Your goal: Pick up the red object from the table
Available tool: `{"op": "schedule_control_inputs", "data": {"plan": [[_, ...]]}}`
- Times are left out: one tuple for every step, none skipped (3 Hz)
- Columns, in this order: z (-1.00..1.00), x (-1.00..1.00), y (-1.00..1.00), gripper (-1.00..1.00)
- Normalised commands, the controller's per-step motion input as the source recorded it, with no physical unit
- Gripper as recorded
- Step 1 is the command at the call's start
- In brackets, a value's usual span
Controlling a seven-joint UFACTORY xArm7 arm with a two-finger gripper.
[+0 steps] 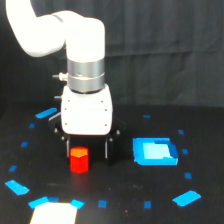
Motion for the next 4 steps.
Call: {"op": "schedule_control_inputs", "data": {"plan": [[-0.43, -0.66, 0.01, -0.89], [0.13, -0.83, -0.01, -1.00], [-0.06, 0.27, -0.71, 1.00], [-0.04, 0.05, -0.76, 1.00]]}}
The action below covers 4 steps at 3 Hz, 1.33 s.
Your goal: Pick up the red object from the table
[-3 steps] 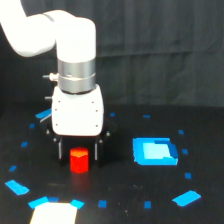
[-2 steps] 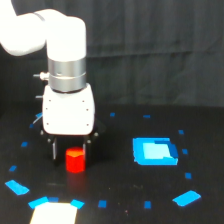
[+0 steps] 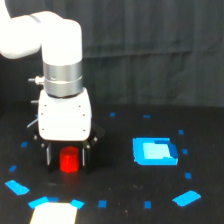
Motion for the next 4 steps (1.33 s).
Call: {"op": "schedule_control_inputs", "data": {"plan": [[0.04, 0.14, -0.04, -0.94], [-0.08, -0.08, -0.07, -1.00], [0.64, 0.22, -0.20, -1.00], [0.93, 0.16, 0.10, -1.00]]}}
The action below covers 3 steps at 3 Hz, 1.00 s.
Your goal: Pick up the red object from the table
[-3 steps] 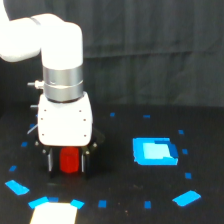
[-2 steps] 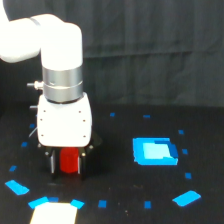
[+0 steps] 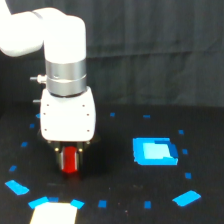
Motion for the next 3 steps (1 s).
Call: {"op": "schedule_control_inputs", "data": {"plan": [[1.00, 1.00, -0.26, 1.00], [0.47, 0.29, 0.73, 0.74], [-0.35, 0.20, 0.14, 0.02]]}}
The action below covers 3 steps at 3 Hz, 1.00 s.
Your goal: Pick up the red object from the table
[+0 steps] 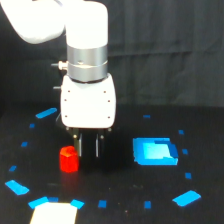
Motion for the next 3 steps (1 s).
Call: {"op": "schedule_control_inputs", "data": {"plan": [[-0.38, -0.01, 0.05, -1.00], [-0.43, -0.19, -0.04, -0.14], [-0.66, -0.12, -0.21, 0.58]]}}
